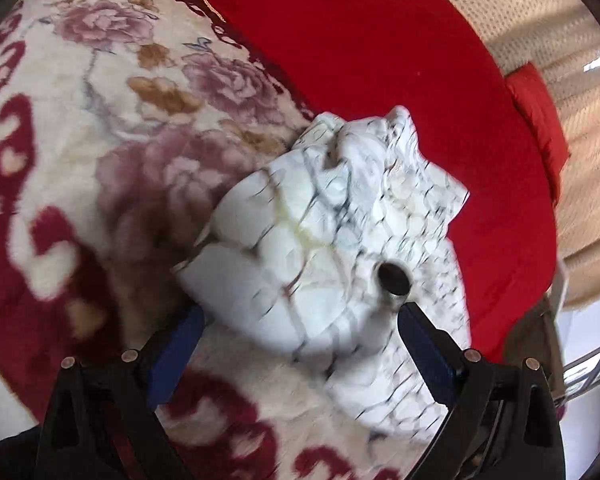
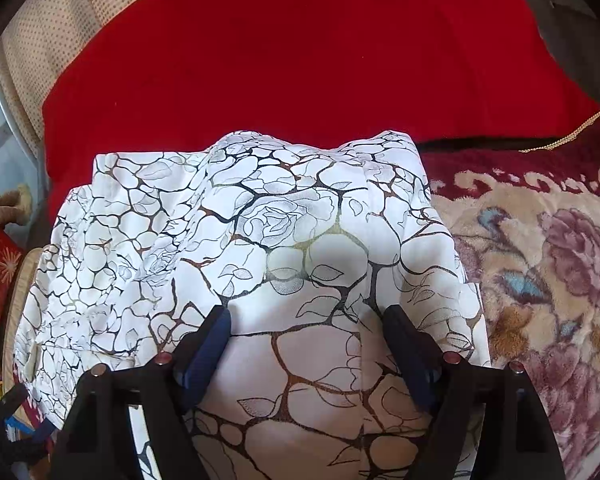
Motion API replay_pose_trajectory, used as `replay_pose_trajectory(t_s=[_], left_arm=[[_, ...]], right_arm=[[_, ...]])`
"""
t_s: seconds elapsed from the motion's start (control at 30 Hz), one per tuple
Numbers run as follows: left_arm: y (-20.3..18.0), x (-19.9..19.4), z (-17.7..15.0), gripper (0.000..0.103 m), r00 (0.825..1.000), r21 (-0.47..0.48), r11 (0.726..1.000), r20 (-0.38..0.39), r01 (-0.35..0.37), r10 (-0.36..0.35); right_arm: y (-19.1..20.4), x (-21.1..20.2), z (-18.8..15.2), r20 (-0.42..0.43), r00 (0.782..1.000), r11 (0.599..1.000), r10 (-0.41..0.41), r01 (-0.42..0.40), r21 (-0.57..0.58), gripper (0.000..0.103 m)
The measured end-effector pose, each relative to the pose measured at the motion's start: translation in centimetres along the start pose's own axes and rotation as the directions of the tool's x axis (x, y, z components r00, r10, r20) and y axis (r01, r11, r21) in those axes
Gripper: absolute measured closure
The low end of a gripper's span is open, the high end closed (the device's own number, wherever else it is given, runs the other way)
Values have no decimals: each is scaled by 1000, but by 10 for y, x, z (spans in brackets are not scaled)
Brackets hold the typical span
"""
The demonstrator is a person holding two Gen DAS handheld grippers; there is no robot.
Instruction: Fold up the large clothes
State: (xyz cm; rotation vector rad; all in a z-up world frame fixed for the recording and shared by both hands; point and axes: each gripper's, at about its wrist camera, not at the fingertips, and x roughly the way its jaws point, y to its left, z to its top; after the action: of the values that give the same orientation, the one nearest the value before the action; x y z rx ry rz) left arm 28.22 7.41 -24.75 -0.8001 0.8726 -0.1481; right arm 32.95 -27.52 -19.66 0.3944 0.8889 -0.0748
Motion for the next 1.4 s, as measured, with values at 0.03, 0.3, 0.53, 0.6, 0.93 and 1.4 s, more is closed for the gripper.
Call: replay_pose_trajectory(t_s=[0.03, 0.3, 0.53, 0.6, 0.93, 1.4], left_arm=[[0, 3, 3, 6, 1000, -26, 999, 18, 19, -19], [-18, 13, 20, 35, 993, -22, 995, 73, 97, -95], [-9, 37, 30, 19, 994, -91, 991, 43, 100, -96], [-2, 42, 38, 19, 989, -146, 979, 36, 144, -140], [-22, 43, 50, 77, 989, -92, 986, 45, 142, -139], [-252, 9, -85, 82, 994, 720, 693, 56, 25, -94]], right_arm=[[0, 0, 0, 0, 1000, 1000, 0, 0, -1, 22], [-2, 0, 0, 4, 1000, 1000, 3, -3, -11, 22], [-2, 0, 0, 3, 1000, 1000, 8, -8, -13, 22], [-3, 0, 0, 2, 1000, 1000, 12, -12, -13, 21], [-6, -1, 2, -10, 999, 999, 33, -34, -6, 21], [-102, -32, 50, 68, 894, 835, 442, -439, 331, 22]])
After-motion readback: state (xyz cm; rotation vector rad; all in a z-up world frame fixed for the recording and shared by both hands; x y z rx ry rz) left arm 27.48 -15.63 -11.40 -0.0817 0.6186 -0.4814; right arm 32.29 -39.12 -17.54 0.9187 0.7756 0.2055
